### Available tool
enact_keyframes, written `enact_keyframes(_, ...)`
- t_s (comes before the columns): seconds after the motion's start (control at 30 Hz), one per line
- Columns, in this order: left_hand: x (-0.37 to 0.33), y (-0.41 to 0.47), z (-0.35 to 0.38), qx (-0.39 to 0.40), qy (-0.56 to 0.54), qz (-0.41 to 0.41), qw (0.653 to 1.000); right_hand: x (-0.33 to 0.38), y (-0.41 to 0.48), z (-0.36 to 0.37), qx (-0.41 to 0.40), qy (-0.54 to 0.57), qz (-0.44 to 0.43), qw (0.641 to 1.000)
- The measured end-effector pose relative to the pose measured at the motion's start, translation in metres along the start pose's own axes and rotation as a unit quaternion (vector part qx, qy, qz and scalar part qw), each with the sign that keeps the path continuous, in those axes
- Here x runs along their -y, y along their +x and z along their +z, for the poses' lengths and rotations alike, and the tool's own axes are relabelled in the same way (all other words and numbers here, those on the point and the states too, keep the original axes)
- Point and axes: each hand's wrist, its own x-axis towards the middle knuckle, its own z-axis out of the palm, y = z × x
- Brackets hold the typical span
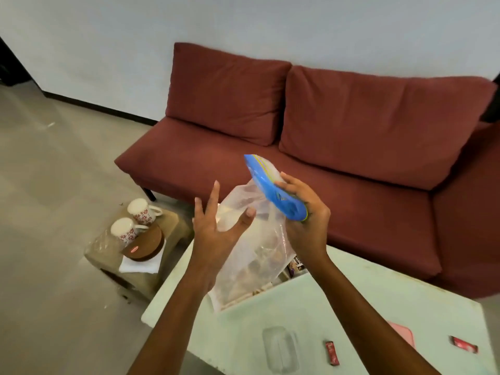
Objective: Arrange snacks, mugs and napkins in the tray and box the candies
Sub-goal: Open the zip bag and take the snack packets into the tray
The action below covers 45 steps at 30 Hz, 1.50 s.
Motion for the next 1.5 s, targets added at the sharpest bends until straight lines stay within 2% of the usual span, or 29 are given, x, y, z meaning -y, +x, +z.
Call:
enact_keyframes(0.07,-0.009,-0.005,-0.003,0.073,-0.036,-0.062,0.995,0.017,0.007,0.004,-0.037,0.068,0.064,0.995)
enact_keyframes(0.13,-0.019,-0.006,-0.003,0.113,-0.118,-0.071,0.984,0.03,0.008,0.009,-0.058,0.101,0.114,0.987)
enact_keyframes(0.23,-0.025,0.0,-0.003,0.138,-0.201,-0.023,0.97,0.045,0.003,0.014,-0.037,0.096,0.139,0.985)
enact_keyframes(0.3,-0.028,0.001,-0.004,0.147,-0.221,0.032,0.964,0.054,0.001,0.015,0.001,0.059,0.114,0.992)
enact_keyframes(0.37,-0.032,0.001,-0.005,0.141,-0.217,0.073,0.963,0.063,0.0,0.014,0.059,-0.009,0.077,0.995)
enact_keyframes(0.43,-0.036,0.001,-0.008,0.137,-0.217,0.075,0.964,0.07,-0.002,0.011,0.12,-0.075,0.068,0.988)
enact_keyframes(0.53,-0.039,0.002,-0.01,0.131,-0.214,0.06,0.966,0.079,-0.004,0.003,0.218,-0.189,0.069,0.955)
enact_keyframes(0.6,-0.039,0.005,-0.008,0.082,-0.196,0.056,0.976,0.086,-0.003,-0.001,0.272,-0.235,0.066,0.931)
enact_keyframes(0.67,-0.041,0.01,-0.008,0.015,-0.158,0.058,0.986,0.091,-0.001,-0.004,0.309,-0.206,0.084,0.925)
enact_keyframes(0.73,-0.042,0.015,-0.009,-0.012,-0.149,0.062,0.987,0.096,0.0,-0.009,0.331,-0.119,0.107,0.93)
enact_keyframes(0.8,-0.045,0.017,-0.011,-0.026,-0.155,0.074,0.985,0.098,-0.003,-0.017,0.281,-0.07,0.095,0.953)
enact_keyframes(0.83,-0.048,0.018,-0.013,-0.035,-0.166,0.074,0.983,0.099,-0.006,-0.021,0.237,-0.081,0.056,0.966)
enact_keyframes(0.9,-0.052,0.022,-0.015,-0.052,-0.205,0.063,0.975,0.096,-0.012,-0.029,0.176,-0.174,-0.042,0.968)
enact_keyframes(0.97,-0.054,0.024,-0.015,-0.049,-0.241,0.047,0.968,0.092,-0.017,-0.037,0.167,-0.225,-0.055,0.958)
enact_keyframes(1.07,-0.056,0.019,-0.007,0.013,-0.273,0.041,0.961,0.088,-0.016,-0.045,0.183,-0.175,-0.007,0.967)
enact_keyframes(1.17,-0.061,0.007,0.013,0.133,-0.27,0.044,0.953,0.091,-0.011,-0.055,0.229,-0.198,-0.02,0.953)
enact_keyframes(1.23,-0.066,0.001,0.028,0.213,-0.3,-0.003,0.93,0.092,-0.01,-0.063,0.242,-0.222,-0.034,0.944)
enact_keyframes(1.33,-0.073,-0.005,0.054,0.261,-0.326,-0.037,0.908,0.092,-0.013,-0.078,0.213,-0.225,-0.068,0.948)
enact_keyframes(1.4,-0.079,-0.014,0.074,0.297,-0.307,-0.023,0.904,0.091,-0.018,-0.093,0.172,-0.23,-0.083,0.954)
enact_keyframes(1.5,-0.084,-0.027,0.107,0.295,-0.262,-0.007,0.919,0.087,-0.027,-0.121,0.121,-0.244,-0.088,0.958)
